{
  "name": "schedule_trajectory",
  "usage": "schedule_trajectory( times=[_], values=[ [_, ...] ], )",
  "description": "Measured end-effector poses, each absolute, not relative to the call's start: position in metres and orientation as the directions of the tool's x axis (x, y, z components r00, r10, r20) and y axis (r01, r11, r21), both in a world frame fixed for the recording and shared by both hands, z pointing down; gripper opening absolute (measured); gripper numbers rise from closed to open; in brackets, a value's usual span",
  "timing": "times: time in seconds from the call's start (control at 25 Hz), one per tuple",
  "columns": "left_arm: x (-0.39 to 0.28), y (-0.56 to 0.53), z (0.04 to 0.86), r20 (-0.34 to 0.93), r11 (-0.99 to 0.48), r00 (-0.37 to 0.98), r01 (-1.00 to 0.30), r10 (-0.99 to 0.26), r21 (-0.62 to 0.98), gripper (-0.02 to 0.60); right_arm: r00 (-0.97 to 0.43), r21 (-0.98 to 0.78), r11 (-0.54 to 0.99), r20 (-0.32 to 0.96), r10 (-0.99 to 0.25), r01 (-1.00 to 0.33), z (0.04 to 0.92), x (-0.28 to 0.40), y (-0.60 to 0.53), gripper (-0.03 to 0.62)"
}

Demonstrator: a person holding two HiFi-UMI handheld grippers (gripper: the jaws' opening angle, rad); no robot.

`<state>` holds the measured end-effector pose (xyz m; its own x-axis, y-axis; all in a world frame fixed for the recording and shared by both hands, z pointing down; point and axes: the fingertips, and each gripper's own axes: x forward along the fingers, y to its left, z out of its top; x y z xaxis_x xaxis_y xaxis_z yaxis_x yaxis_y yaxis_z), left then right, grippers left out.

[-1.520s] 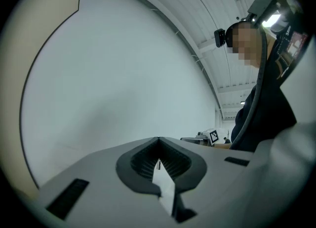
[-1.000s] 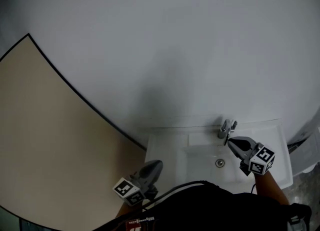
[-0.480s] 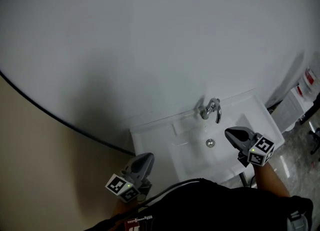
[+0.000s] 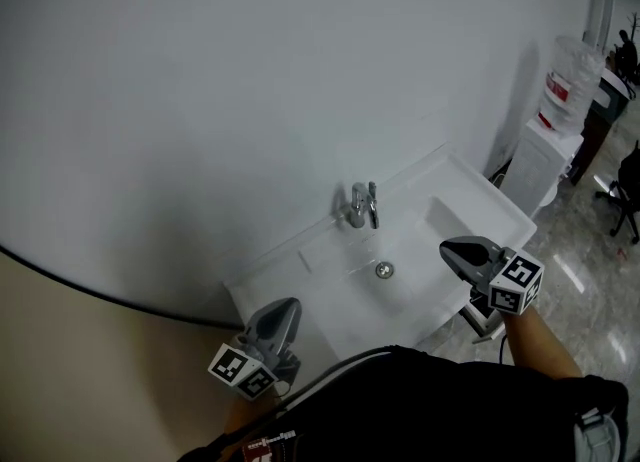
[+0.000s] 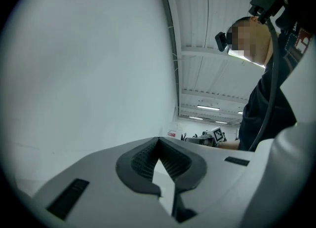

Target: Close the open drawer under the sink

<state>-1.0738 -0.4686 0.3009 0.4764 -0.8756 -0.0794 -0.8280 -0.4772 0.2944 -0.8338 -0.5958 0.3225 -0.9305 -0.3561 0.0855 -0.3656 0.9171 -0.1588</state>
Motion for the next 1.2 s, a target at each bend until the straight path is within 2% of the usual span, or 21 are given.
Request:
schedule_trajectory(
  times=[0.36,0.48,0.68,0.96,1.2],
  values=[
    [-0.915,-0.520,0.318,-0.031,-0.573,0.590,-0.768,-0.807,0.285,0.000,-0.877,-0.167,0.862,0.064,-0.476,-0.479,0.332,-0.662,-0.609,0.001],
    [-0.857,-0.537,0.327,-0.013,-0.606,0.631,-0.739,-0.776,0.294,0.000,-0.846,-0.130,0.836,0.097,-0.524,-0.533,0.346,-0.600,-0.616,0.002],
    [-0.754,-0.551,0.328,-0.054,-0.694,0.736,-0.608,-0.675,0.386,0.000,-0.801,-0.174,0.783,0.060,-0.596,-0.597,0.358,-0.515,-0.617,0.002],
    [-0.662,-0.551,0.375,0.065,-0.788,0.867,-0.478,-0.494,0.388,0.000,-0.700,-0.183,0.679,0.097,-0.707,-0.711,0.411,-0.437,-0.609,0.002],
    [-0.601,-0.549,0.425,0.188,-0.839,0.922,-0.386,-0.338,0.384,0.000,-0.634,-0.242,0.596,0.121,-0.764,-0.765,0.469,-0.388,-0.596,0.003]
  ],
)
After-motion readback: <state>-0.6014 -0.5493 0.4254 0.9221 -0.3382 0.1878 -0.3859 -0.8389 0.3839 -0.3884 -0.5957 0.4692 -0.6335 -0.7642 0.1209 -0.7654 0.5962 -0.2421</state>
